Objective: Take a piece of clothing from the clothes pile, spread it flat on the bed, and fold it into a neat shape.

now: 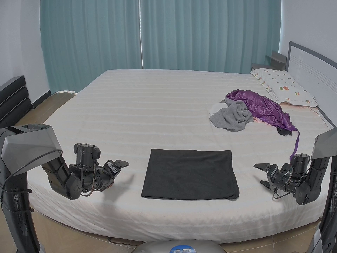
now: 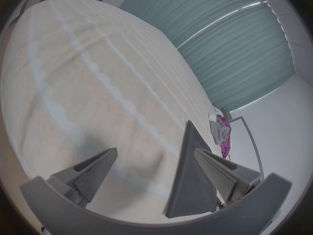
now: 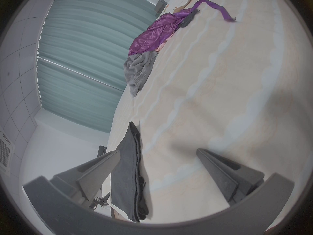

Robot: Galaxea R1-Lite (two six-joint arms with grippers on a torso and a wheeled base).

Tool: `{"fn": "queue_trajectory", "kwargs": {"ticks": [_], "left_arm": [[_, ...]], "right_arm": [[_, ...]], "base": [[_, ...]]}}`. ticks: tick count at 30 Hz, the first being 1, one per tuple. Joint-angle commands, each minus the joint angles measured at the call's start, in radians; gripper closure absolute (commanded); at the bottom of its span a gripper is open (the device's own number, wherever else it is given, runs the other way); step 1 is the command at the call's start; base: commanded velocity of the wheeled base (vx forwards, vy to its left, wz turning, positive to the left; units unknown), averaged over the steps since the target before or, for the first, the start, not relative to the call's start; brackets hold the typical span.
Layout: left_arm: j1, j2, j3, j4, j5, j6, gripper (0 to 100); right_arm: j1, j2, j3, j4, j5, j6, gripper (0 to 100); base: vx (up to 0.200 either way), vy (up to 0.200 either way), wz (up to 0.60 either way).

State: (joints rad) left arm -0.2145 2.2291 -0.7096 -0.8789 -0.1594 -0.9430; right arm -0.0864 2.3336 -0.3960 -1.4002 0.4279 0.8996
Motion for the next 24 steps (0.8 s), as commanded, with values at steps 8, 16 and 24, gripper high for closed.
{"fn": "queue_trajectory", "kwargs": {"ticks": [8,16,24], "left_arm": [[0.000,0.007,-0.019,0.000,0.001,0.001,0],[0.001,0.006,-0.022,0.000,0.003,0.003,0],[0.000,0.006,-0.022,0.000,0.003,0.004,0]], "right_arm": [[0.004,0.007,0.000,-0.010,-0.001,-0.001,0],[0.005,0.015,0.002,-0.020,-0.003,-0.001,0],[0.007,0.015,0.002,-0.020,-0.003,-0.002,0]], "base": [[0.000,-0.050,0.00],[0.000,0.000,0.00],[0.000,0.000,0.00]]}}
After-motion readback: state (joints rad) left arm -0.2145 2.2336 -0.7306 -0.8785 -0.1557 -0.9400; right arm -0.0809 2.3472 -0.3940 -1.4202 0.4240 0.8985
